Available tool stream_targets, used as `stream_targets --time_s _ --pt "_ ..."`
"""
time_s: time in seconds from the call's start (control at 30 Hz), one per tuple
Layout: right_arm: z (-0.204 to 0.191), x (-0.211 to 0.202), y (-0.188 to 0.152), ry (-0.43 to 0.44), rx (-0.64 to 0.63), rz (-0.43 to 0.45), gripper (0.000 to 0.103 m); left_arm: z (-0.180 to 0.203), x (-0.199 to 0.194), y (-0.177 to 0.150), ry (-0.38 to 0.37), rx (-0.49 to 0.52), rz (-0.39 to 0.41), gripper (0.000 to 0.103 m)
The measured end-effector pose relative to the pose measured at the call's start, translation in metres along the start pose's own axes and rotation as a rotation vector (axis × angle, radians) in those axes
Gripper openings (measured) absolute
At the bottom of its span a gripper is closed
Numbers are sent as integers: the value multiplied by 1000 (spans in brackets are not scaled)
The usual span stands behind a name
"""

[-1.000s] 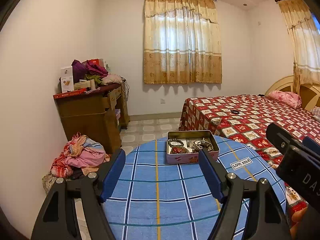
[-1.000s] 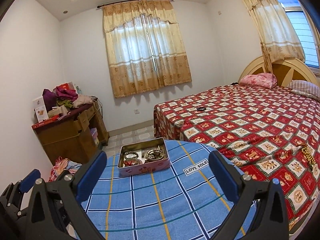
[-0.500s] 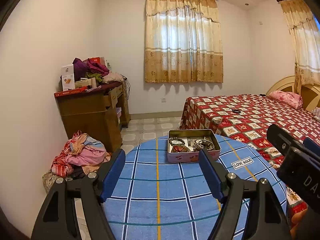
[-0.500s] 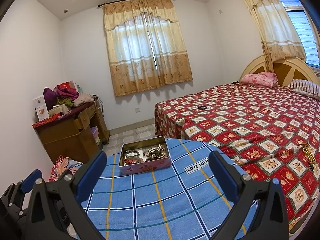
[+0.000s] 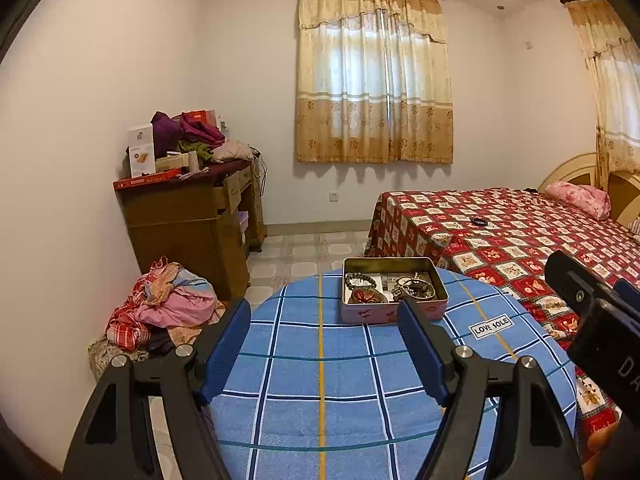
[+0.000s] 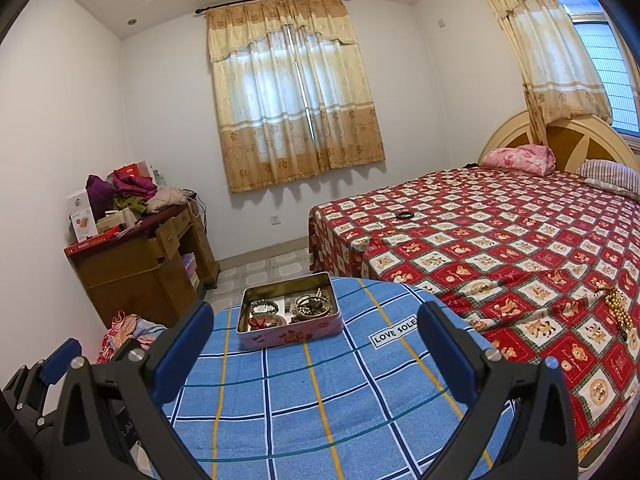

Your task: Organize jewelry

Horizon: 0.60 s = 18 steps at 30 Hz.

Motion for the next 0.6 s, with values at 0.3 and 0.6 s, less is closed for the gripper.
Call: stream_targets --time_s 0.3,0.6 --pt "-1 1 -1 -2 -2 0 103 1 1 -2 11 6 -5 76" --pt "1 3 -2 -7 -2 -2 103 -3 5 1 58 40 21 76"
Point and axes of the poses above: each gripper's, at about its wrist camera, not at the fingertips, and x roughly the way its jaws point, z to its right, y to its top, the point moved 6 cm from there along x, roughly the way its jaws point, and after that the axes turned 9 degrees about z, right-handed, at the moved point
